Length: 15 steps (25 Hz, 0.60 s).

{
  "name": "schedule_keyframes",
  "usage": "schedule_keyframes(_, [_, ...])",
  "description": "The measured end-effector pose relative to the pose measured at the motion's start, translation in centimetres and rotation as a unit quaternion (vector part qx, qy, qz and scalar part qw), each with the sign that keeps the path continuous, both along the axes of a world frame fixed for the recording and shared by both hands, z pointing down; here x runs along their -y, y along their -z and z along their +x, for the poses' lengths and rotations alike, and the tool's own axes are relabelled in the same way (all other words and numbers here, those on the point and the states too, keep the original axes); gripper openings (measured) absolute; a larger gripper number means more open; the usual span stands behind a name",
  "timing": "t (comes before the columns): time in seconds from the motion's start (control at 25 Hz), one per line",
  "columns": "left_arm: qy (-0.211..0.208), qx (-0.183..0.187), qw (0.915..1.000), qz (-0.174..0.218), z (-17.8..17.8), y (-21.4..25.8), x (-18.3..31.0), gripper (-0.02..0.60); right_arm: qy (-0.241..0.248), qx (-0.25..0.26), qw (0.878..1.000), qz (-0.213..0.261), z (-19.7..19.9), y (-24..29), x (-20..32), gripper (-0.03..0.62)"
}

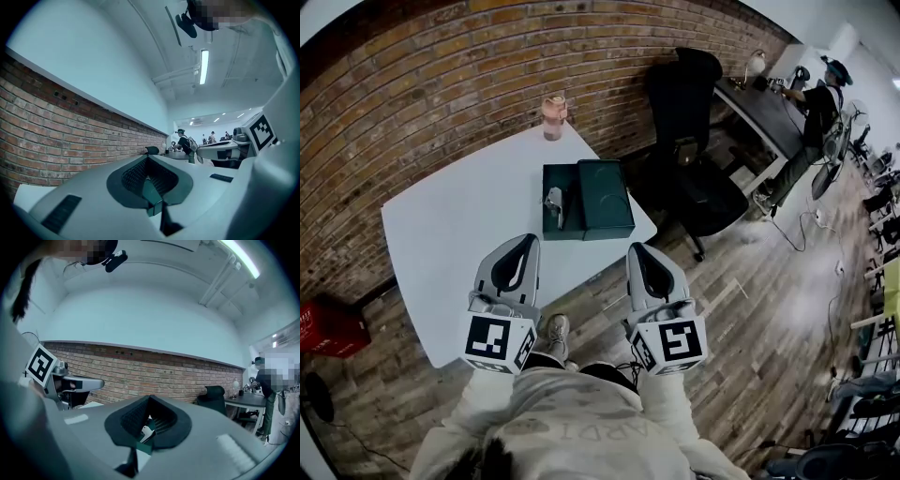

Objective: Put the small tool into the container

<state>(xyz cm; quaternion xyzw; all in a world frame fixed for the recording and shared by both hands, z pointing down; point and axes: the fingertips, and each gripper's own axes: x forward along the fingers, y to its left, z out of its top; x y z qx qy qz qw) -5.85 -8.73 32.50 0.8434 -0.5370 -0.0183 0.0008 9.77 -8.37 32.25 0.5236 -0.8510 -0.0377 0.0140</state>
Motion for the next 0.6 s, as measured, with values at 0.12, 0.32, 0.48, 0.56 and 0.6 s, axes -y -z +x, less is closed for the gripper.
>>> schedule_keyframes(0.12, [-0.007,0.002,1.0,0.003,0.2,0.3,-0.7,0.006,0.001,-0.003,1.0,0.001,-0.1,0.1,-0.6,0.011])
schedule_keyframes(0.32, [-0.005,-0.001,1.0,0.0,0.1,0.0,-1.2,0.006,0.003,-0.007,1.0,0.004,-0.2,0.4,-1.1,0.011])
schedule_keyframes(0.48, [-0.009,0.001,1.0,0.001,0.0,0.2,-1.6,0.006,0.006,-0.007,1.0,0.005,-0.6,0.5,-1.5,0.011])
schedule_keyframes(0.56, [-0.012,0.003,0.9999,0.001,0.0,0.3,-1.8,0.006,0.007,-0.007,1.0,0.005,-0.7,0.4,-1.6,0.011])
schedule_keyframes(0.6, [-0.013,0.004,0.9999,0.001,0.0,0.3,-1.9,0.006,0.007,-0.008,1.0,0.005,-0.7,0.4,-1.7,0.011])
